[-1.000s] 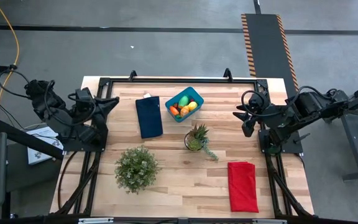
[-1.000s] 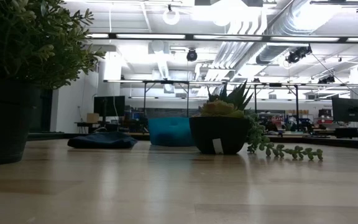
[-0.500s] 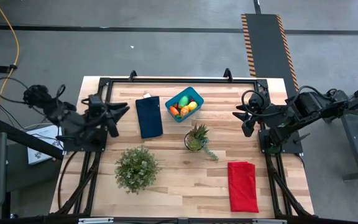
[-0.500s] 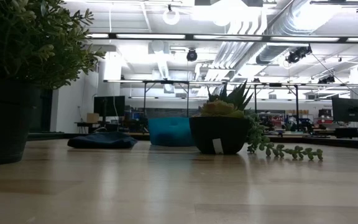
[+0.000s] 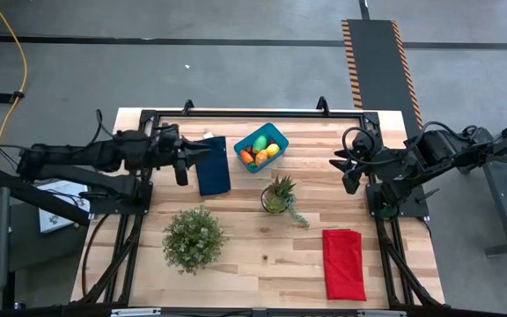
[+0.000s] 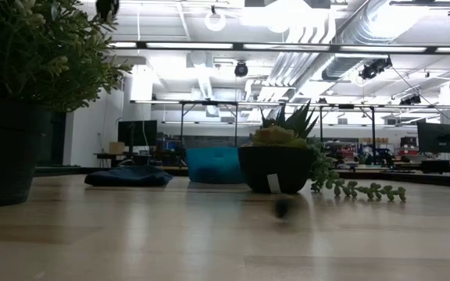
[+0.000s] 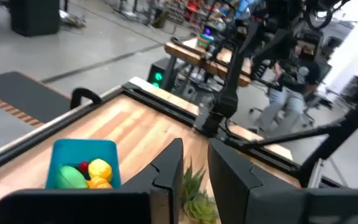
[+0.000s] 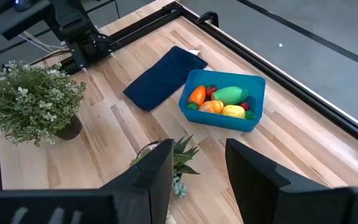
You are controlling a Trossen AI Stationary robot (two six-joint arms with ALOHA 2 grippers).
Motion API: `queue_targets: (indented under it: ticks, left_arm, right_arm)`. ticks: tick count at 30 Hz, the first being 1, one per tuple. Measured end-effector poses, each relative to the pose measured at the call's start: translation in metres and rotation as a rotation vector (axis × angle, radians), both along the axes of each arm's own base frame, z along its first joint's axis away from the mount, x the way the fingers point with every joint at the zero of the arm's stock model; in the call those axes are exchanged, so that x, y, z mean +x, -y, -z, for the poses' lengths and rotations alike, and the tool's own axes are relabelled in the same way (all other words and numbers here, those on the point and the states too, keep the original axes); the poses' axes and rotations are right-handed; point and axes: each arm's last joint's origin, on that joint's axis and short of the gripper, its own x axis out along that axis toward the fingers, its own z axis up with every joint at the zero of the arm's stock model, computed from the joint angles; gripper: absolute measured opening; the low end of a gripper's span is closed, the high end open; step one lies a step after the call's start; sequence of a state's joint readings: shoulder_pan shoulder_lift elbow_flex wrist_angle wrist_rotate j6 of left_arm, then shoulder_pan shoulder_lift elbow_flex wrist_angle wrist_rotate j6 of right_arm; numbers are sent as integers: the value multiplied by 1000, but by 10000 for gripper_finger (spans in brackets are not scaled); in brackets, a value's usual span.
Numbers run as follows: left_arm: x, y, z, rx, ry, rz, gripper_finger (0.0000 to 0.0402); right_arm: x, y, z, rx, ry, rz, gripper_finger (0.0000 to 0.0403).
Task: Pick and placing Produce into tupperware
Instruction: Put the blue berry into the bin
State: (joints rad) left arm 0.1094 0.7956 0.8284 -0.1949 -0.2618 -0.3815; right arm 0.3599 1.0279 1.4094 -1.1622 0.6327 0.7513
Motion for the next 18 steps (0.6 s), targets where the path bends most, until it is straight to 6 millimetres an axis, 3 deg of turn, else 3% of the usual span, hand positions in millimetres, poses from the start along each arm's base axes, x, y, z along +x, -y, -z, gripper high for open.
queue_targets:
  ticks: [11, 18]
  left_arm:
    - [9, -7, 5, -26, -28, 116, 45]
    - [9, -6, 5, -44, -24, 164, 30]
  right_arm:
    - [0, -1, 0, 16, -6, -15, 140]
    - [12, -9, 8, 109, -67, -82, 140]
